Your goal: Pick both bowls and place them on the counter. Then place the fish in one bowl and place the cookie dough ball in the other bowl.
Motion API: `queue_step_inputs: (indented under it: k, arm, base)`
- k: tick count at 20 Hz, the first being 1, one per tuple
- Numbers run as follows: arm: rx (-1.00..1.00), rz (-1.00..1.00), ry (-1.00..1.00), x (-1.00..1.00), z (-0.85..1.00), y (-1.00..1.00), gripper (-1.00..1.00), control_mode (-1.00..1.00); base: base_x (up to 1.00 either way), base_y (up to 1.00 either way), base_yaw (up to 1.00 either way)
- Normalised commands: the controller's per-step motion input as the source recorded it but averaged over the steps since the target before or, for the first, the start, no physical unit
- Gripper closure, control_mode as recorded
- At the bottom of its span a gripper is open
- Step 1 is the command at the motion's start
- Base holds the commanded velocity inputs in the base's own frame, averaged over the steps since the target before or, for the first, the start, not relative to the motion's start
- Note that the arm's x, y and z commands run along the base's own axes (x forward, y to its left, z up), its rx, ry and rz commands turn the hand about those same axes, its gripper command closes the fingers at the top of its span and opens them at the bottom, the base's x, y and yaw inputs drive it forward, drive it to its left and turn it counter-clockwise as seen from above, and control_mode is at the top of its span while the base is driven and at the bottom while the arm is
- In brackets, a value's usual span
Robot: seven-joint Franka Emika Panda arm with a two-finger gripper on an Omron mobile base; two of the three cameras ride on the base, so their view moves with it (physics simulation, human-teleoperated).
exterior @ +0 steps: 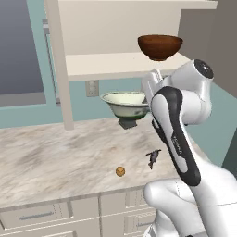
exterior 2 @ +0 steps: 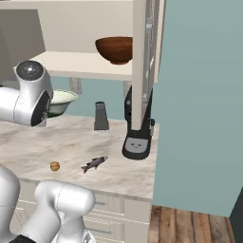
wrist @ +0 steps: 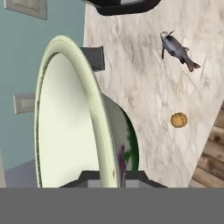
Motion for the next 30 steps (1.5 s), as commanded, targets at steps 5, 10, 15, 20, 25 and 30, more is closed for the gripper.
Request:
queue_step_inputs:
  k: [5,10,15,20,25,30]
  arm:
    - [0.0,0.0,0.14,0.38,-0.59,0.05,1.0,-1.0]
    - [0.0,0.0,0.07,0.48,-0.59,0.05,1.0,-1.0]
    - [-0.08,0.0,0.0,0.42,-0.58,0.1,1.0,-1.0]
    - [-0.03,-0.01,0.0,0.32,-0.54,0.0,1.0,-1.0]
    - [0.0,0.0,0.0,0.33,-0.52,0.0,1.0,-1.0]
    - [-0.01,0.0,0.0,0.08,-0.56,0.0,1.0,-1.0]
  base:
    - [0.0,0.0,0.0]
    - [0.0,0.0,0.0]
    - [0.0,0.0,0.0]
    - [0.0,0.0,0.0]
    - [0.0,0.0,0.0]
    - [0.0,0.0,0.0]
